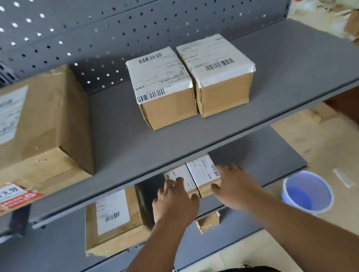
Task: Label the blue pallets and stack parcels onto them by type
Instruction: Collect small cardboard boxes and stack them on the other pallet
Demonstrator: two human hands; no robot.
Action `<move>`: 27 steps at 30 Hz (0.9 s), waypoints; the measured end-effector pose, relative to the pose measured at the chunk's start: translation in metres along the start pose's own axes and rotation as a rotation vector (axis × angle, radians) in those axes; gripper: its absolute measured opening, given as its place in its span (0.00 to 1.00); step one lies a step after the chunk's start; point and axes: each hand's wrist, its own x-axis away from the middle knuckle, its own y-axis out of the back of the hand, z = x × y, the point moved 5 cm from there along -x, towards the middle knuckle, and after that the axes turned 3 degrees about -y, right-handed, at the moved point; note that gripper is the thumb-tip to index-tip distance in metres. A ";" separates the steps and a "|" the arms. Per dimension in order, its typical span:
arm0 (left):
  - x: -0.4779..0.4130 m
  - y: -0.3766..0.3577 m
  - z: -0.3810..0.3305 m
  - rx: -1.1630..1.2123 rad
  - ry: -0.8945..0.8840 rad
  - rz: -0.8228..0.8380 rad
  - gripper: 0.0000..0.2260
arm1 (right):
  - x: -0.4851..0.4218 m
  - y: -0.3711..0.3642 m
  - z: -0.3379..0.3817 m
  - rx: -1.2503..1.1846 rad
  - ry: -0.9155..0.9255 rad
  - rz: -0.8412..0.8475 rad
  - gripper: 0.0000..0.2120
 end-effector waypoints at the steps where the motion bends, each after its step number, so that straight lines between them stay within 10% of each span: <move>1: -0.001 -0.004 -0.001 0.011 0.023 -0.004 0.28 | -0.003 -0.001 -0.003 0.010 0.023 -0.005 0.22; 27: -0.080 -0.122 0.027 0.270 0.112 -0.254 0.26 | -0.091 -0.098 -0.016 -0.026 0.223 -0.078 0.23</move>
